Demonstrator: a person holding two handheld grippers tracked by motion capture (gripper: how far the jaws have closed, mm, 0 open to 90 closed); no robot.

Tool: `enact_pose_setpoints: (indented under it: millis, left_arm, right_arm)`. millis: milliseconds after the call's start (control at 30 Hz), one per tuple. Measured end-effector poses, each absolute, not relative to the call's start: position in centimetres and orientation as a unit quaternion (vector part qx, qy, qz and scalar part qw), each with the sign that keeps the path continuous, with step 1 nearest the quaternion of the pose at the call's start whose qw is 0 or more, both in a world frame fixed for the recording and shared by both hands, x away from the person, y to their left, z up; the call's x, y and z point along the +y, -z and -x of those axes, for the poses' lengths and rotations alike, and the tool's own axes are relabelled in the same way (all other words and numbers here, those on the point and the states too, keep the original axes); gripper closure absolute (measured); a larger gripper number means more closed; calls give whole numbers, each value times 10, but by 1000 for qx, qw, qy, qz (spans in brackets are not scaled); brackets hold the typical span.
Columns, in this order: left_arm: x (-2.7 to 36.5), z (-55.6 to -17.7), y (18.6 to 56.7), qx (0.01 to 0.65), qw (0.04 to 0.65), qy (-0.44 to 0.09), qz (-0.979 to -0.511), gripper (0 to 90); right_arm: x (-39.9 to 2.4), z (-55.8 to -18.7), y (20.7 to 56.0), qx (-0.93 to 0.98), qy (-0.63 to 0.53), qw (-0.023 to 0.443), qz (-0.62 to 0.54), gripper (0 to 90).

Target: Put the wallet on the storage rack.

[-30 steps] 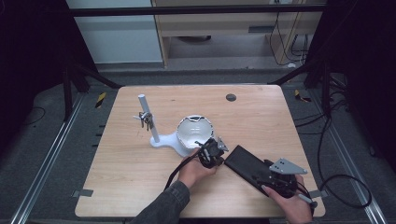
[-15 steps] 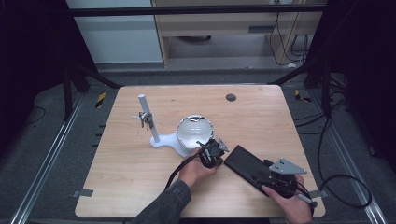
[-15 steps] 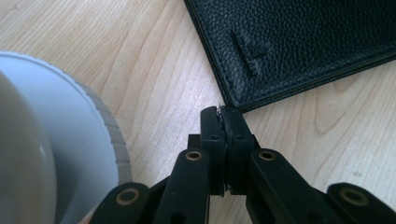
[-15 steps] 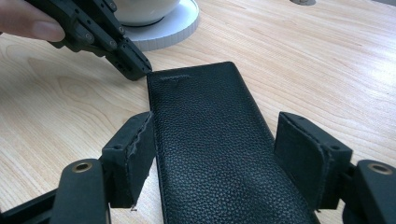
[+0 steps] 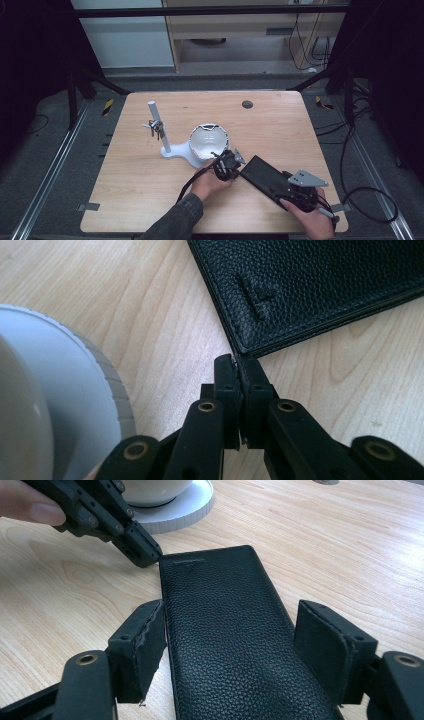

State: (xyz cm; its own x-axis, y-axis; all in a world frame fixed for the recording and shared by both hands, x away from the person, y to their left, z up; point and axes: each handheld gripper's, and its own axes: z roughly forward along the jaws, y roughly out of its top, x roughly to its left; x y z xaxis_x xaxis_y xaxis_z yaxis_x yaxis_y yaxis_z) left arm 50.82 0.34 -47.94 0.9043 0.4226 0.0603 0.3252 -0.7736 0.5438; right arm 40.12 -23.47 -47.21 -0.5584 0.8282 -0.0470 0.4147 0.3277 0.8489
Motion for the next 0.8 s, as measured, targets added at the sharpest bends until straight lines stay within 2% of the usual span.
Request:
enact_pose_setpoints:
  millis: [300,600,800]
  left_arm:
    - [5,-509,472,209,309,-75,-925,881]
    - [5,-510,466,213,337,-66,-915,880]
    - [3,-513,461,218,347,-66,-910,881]
  right_arm:
    - [-234,-401,472,778,-418,243,-401,287]
    - [-214,-408,471,803,-389,246,-379,220]
    - [-192,-419,470,838,-321,263,-353,254]
